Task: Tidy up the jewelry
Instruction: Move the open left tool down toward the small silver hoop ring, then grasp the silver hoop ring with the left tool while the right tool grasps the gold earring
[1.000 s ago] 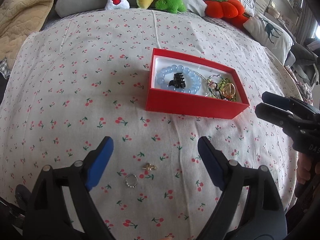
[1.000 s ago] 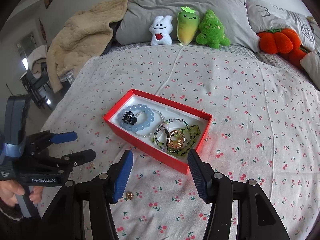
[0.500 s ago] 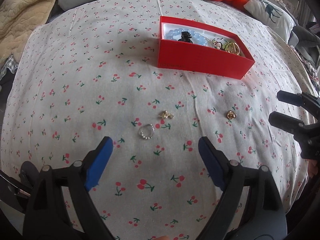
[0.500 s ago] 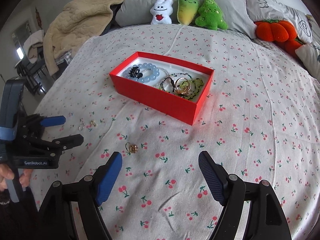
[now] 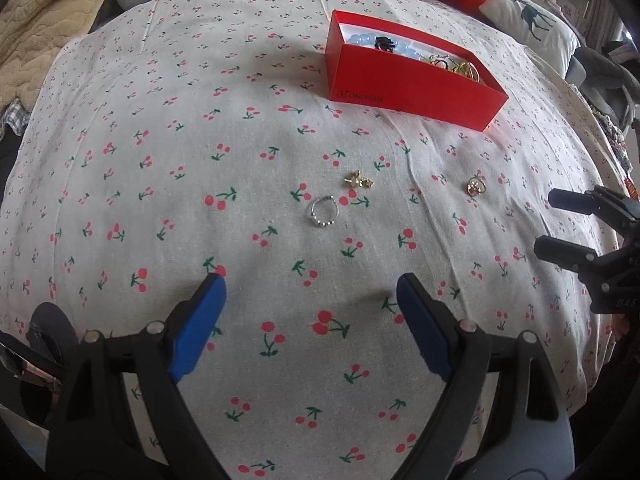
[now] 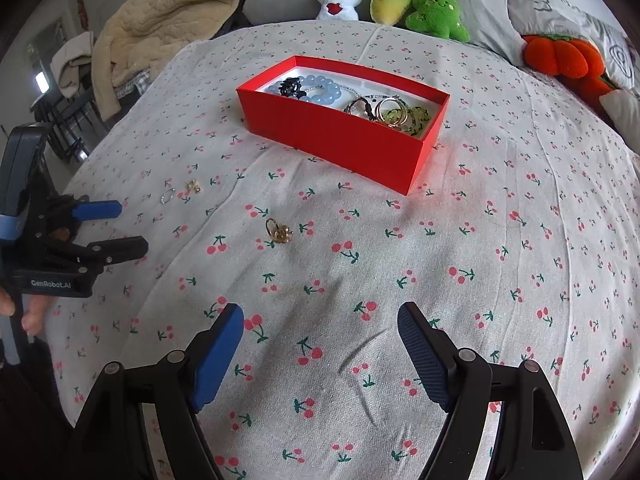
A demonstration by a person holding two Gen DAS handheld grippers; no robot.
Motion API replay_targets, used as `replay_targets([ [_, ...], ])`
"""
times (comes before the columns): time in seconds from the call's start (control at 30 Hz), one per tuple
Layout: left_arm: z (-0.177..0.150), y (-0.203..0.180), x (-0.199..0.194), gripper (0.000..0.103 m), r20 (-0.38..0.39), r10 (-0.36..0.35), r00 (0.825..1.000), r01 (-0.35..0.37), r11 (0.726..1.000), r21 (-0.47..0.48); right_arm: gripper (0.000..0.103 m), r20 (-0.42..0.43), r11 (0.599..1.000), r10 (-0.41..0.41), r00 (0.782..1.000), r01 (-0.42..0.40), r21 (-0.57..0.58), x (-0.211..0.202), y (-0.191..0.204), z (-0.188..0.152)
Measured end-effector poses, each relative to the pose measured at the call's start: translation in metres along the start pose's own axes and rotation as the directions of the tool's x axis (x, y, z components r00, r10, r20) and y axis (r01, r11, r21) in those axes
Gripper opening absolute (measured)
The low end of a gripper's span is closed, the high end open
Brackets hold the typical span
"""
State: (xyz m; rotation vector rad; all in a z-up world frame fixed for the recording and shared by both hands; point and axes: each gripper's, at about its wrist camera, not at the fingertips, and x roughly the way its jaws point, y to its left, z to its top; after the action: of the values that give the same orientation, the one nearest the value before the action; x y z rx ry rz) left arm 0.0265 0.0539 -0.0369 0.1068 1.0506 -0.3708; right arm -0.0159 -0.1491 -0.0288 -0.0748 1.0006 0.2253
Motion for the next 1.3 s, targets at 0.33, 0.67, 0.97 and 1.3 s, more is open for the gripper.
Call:
replay_targets([
  [0.33, 0.011, -0.002, 0.011, 0.043, 0.028, -0.046, 0.999, 0.045, 0.998, 0.033, 0.081, -0.010, 1.000, 0.015, 1.000, -0.015, -0.002, 0.012, 0.001, 0.005],
  [0.67, 0.021, -0.008, 0.021, 0.040, 0.027, -0.018, 0.999, 0.017, 0.999, 0.047, 0.081, -0.027, 0.999, 0.033, 0.999, -0.034, -0.009, 0.020, 0.001, 0.007],
  [0.97, 0.025, -0.007, 0.022, 0.016, 0.031, 0.019, 0.999, -0.020, 0.999, 0.030, 0.081, -0.023, 0.999, 0.033, 0.999, -0.032, 0.015, 0.021, -0.004, 0.009],
  [1.3, 0.013, 0.005, 0.004, 0.016, 0.037, 0.023, 0.999, -0.024, 1.000, 0.011, 0.081, -0.020, 0.998, 0.056, 0.998, -0.056, 0.015, 0.027, 0.006, 0.020],
])
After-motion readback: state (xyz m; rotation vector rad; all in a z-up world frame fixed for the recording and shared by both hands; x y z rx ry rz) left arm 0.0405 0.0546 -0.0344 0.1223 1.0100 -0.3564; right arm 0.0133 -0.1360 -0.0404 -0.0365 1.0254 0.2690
